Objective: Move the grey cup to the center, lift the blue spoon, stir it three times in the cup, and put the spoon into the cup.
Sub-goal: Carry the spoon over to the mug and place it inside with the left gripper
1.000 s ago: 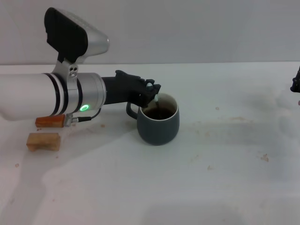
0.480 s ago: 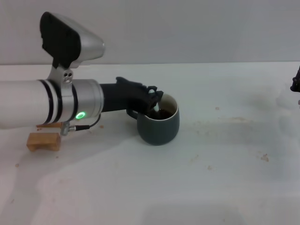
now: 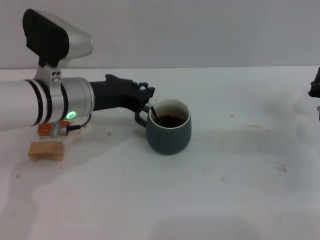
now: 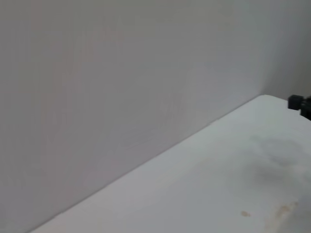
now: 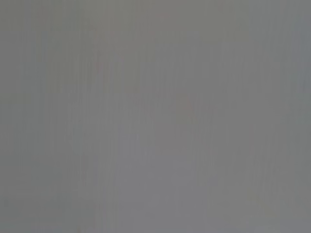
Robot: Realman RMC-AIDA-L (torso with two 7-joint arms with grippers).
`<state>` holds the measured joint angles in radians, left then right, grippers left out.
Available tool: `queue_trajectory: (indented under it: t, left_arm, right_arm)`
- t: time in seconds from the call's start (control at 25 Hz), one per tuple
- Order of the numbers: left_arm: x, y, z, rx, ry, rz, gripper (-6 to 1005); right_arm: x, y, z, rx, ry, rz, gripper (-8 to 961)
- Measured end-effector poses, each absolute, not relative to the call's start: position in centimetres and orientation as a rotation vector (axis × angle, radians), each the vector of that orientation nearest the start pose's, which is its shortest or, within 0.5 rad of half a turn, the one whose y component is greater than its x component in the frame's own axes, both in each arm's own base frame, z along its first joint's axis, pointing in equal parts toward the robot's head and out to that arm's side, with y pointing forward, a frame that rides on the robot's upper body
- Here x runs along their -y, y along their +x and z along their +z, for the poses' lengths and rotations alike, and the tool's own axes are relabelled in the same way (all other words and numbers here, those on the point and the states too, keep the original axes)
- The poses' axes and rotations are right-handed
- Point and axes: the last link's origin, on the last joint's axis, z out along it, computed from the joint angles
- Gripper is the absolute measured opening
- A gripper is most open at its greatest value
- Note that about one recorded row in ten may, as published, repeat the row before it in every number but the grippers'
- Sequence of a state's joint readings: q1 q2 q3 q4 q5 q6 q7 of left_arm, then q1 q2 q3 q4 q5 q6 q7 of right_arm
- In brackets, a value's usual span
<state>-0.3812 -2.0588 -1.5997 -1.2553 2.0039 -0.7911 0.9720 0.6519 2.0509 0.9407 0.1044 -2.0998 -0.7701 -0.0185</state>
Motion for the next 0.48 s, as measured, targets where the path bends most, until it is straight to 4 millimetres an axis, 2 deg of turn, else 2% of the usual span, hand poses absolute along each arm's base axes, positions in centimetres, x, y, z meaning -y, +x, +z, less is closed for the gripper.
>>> queue_trajectory:
  t: [0.24, 0.48]
  left_arm:
    - [-38.5, -16.8, -2.7, 0.612, -2.458, -0.338, 145]
    - [-37.8, -15.9, -3.4, 0.612, -2.505, -0.361, 148]
  right_arm:
    - [-40.2, 33.3, 0.0, -0.669, -1.551, 0.396, 32]
    - [-40.2, 33.3, -0.1, -0.669, -1.551, 0.397, 32]
